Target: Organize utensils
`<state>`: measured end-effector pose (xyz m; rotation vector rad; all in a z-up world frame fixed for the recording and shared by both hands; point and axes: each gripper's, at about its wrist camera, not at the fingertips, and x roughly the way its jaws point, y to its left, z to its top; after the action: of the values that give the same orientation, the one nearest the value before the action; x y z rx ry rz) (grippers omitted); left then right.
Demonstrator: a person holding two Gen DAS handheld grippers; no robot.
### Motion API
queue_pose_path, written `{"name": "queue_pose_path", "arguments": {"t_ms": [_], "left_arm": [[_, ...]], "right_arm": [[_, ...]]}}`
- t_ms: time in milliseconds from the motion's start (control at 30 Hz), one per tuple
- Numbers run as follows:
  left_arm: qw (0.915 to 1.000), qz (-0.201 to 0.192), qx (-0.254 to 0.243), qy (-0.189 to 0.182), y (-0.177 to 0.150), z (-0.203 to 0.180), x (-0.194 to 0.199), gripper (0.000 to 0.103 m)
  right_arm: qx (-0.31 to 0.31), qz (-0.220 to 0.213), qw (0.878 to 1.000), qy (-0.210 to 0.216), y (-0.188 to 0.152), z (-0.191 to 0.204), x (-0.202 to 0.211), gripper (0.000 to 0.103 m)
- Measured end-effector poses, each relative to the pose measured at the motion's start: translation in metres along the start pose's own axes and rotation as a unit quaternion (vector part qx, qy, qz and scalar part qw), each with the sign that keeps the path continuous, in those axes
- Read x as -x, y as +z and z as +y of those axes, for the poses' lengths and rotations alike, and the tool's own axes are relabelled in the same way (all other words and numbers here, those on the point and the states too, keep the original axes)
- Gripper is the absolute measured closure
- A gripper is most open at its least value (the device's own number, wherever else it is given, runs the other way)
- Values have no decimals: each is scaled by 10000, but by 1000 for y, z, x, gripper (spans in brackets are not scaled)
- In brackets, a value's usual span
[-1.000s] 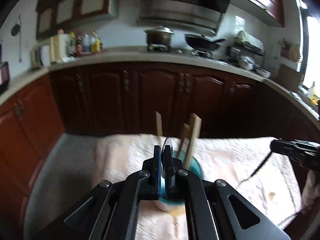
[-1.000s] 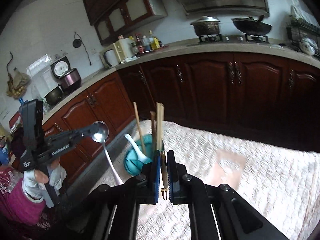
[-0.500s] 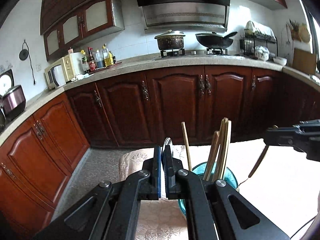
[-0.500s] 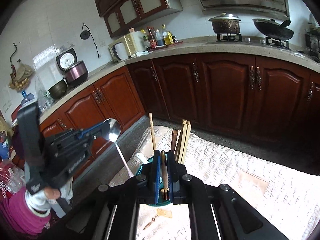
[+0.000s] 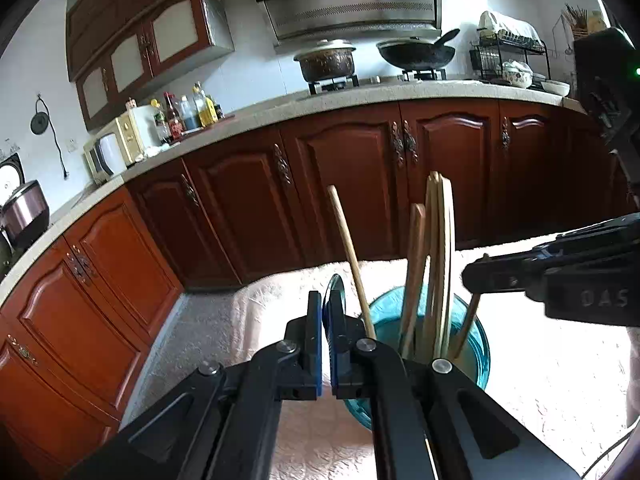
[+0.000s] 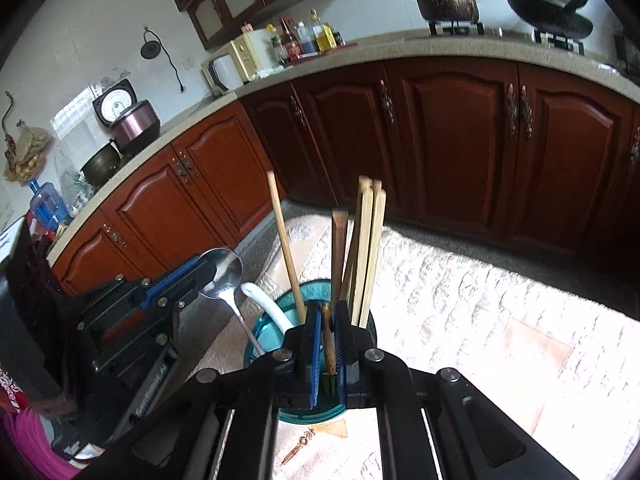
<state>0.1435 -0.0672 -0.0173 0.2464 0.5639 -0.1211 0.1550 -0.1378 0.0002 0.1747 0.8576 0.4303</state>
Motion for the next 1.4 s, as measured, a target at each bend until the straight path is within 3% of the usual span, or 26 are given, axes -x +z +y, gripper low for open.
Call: {"name": "queue_pose_path", "arguments": {"t_ms": [367,467,533,733,833,900,1200,1400], "left_arm": [[9988,383,209,-232,-23,-10,-20,101],[9980,451,342,-276,-26,-7,-22,100],[9973,492,435,-317,-27,-4,-23,100],[9943,651,733,-425,-31,5,-24,99],[9926,686,891,-452,-31,9,-21,84],[9915,657,1004,-502,-31,13,-16,63],[9895,576,1210,-536,-32,20,5,43],[9869,637,1395,-504,-34,19,15,39]], "right_arm": [[-286,379,9989,6,-16,-20,-45,92],[-426,326,9985,54,-20,-26,-45,90],[-515,272,9983,95,-21,-30,-41,82],[-556,137,9983,96,-26,-32,-24,81],[-581,65,9982,92,-32,-32,-15,81],[-528,23,9986,10,-36,-27,-10,81],[-384,-92,9986,-346,-52,-17,5,79],[-270,-255,9977,-569,-61,-6,17,71]]}}
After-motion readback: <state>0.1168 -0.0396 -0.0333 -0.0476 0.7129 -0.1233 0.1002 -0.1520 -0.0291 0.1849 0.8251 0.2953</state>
